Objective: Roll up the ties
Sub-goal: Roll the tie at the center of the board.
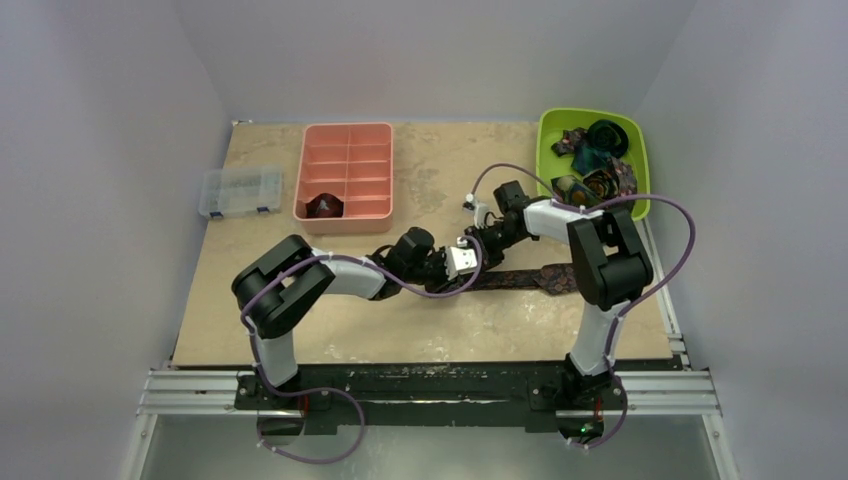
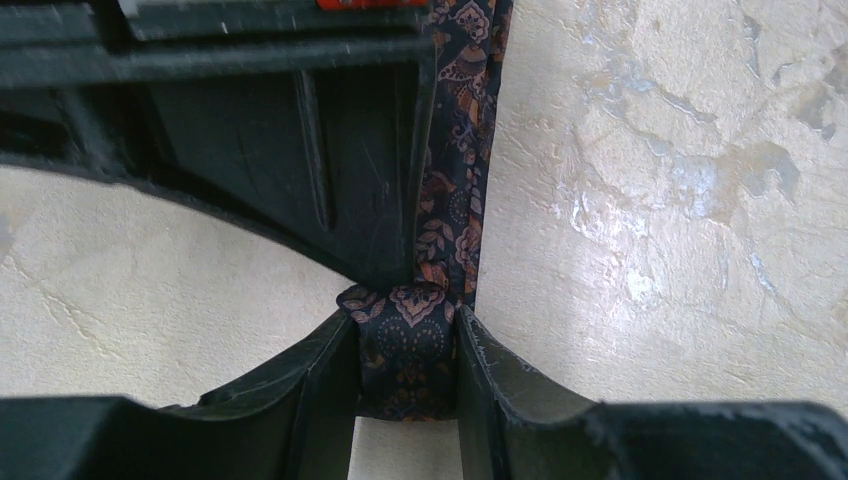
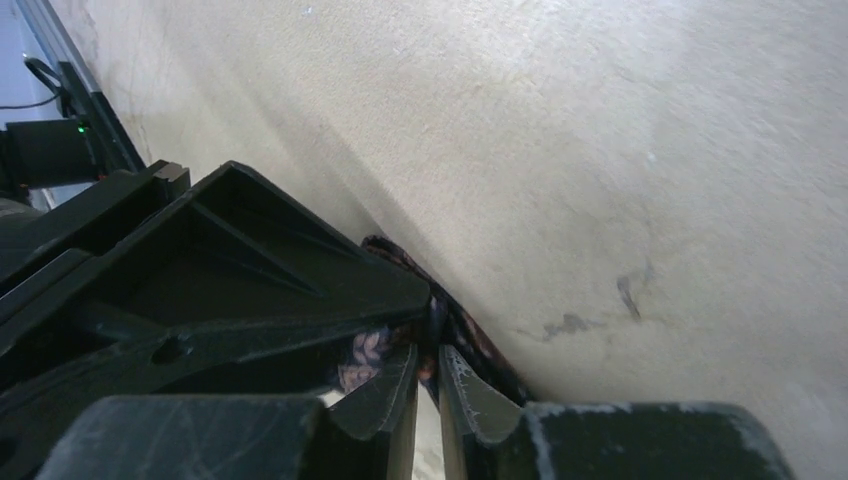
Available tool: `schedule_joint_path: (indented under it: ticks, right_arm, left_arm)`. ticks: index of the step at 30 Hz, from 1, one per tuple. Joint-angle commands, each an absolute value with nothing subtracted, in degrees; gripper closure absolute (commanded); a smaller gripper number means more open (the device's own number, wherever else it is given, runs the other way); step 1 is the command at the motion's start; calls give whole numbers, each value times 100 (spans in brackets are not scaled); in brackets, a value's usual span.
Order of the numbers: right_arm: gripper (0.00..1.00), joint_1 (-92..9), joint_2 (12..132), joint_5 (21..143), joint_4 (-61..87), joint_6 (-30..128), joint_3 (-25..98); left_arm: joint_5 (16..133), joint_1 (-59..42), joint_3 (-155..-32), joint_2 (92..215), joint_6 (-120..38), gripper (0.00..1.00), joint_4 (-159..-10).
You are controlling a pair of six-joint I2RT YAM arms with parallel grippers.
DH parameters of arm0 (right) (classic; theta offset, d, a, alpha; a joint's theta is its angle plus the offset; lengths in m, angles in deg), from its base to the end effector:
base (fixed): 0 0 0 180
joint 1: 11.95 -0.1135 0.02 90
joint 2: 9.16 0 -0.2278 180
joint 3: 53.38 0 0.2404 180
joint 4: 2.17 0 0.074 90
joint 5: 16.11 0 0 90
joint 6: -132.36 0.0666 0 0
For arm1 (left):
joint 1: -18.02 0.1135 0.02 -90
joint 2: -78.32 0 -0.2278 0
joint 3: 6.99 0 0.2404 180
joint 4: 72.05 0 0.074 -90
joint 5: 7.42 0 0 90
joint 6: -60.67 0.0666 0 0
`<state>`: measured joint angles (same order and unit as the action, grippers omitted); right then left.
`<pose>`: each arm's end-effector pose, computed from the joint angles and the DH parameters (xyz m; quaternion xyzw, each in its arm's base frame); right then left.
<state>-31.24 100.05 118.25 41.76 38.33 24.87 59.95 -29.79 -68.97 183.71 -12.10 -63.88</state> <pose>0.2987 0.1539 0.0875 -0.2341 0.8890 0.3871 0.0710 0.2266 -0.2882 0.0898 0.5442 0.6857 -0.2870 0.3890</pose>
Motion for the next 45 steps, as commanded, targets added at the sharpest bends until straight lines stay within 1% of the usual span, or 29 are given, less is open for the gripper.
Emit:
schedule_joint_path:
  ticks: [1, 5, 7, 12, 15, 17, 19, 21, 25, 27, 34, 39, 43, 45]
  right_arm:
    - [82, -2764, 9561, 12062, 4733, 3740, 2707]
    - [63, -2702, 9275, 12414, 4829, 3983, 2593]
    - [57, -2746, 9197, 12587, 4601, 4354, 2450]
    - [58, -2988, 9358, 12515, 4089, 4822, 2244]
    - [59, -3032, 9496, 12444, 3952, 4819, 2249]
    - [60, -3040, 9611, 12470, 3885, 4830, 2281]
    - [65, -3038, 9732, 12495, 3897, 4791, 2343]
    - [74, -3037, 9754, 12491, 3929, 4720, 2349]
    - [88, -3040, 9730, 12504, 4122, 4524, 2252]
    - [100, -3036, 9736, 12430, 4165, 4448, 2204]
    - [100, -2893, 9881, 12067, 4348, 4321, 2114]
    - [100, -2695, 10134, 11911, 4423, 4325, 2123]
    - [100, -2592, 10269, 11745, 4582, 4268, 2198]
    - [100, -2584, 10304, 11697, 4582, 4270, 2204]
  left_arm:
    - [6287, -3009, -6817, 18481, -875, 65, -7473]
    - [6311, -3008, -6880, 18510, -814, 65, -7501]
    - [6324, -3008, -6919, 18524, -815, 65, -7525]
    - [6317, -3006, -6925, 18515, -777, 64, -7507]
    - [6291, -3011, -6914, 18499, -714, 64, -7503]
    - [6295, -3006, -6914, 18498, -694, 64, -7494]
    - [6331, -3008, -6940, 18497, -675, 64, -7516]
    - [6336, -3006, -6943, 18489, -675, 64, -7523]
    - [6343, -3006, -6943, 18485, -751, 62, -7515]
    - [6314, -3012, -6932, 18478, -822, 59, -7467]
    - [6172, -2822, -6551, 18085, -1268, 38, -6557]
    - [5767, -2704, -6278, 17840, -1377, 31, -5760]
    - [5508, -2715, -6311, 17902, -1306, 26, -5613]
    - [5484, -2766, -6347, 17993, -1213, 25, -5539]
